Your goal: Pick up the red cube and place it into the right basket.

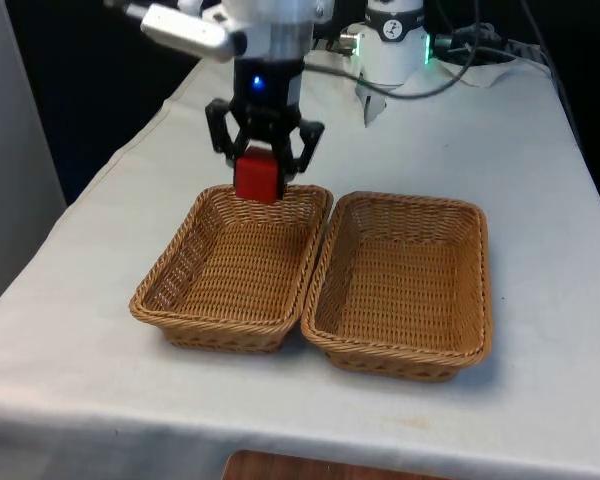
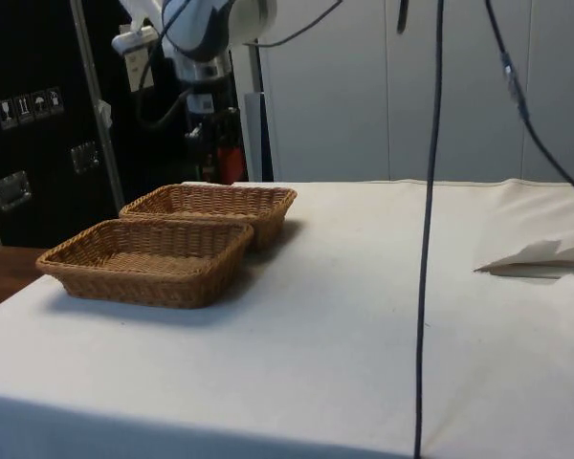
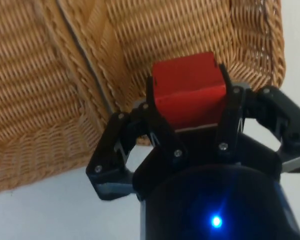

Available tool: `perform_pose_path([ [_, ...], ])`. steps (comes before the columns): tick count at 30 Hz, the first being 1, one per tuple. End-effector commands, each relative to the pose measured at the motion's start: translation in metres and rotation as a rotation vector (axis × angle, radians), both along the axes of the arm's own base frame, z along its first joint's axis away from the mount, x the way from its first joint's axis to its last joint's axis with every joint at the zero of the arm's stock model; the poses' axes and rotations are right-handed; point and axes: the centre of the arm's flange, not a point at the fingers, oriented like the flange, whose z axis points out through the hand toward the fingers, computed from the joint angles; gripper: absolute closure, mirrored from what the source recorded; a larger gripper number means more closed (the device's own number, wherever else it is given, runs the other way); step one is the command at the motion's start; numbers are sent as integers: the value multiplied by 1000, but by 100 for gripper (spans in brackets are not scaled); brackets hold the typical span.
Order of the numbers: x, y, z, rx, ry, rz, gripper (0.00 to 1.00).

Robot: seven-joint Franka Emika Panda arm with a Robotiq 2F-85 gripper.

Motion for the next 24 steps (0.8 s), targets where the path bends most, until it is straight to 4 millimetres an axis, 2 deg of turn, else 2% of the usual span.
perform_pose_path([
  [1, 3, -1, -5, 4, -3, 1, 97],
  [7, 11, -4, -30, -17, -4, 0, 97],
  [8, 9, -3, -25, -19, -2, -2, 97],
  [15, 17, -5, -58, -43, -11, -1, 97],
  [16, 15, -5, -53, -47, -6, 1, 97],
  [19, 20, -6, -73, -53, -14, -1, 97],
  [24, 24, -6, -83, -65, -13, -5, 97],
])
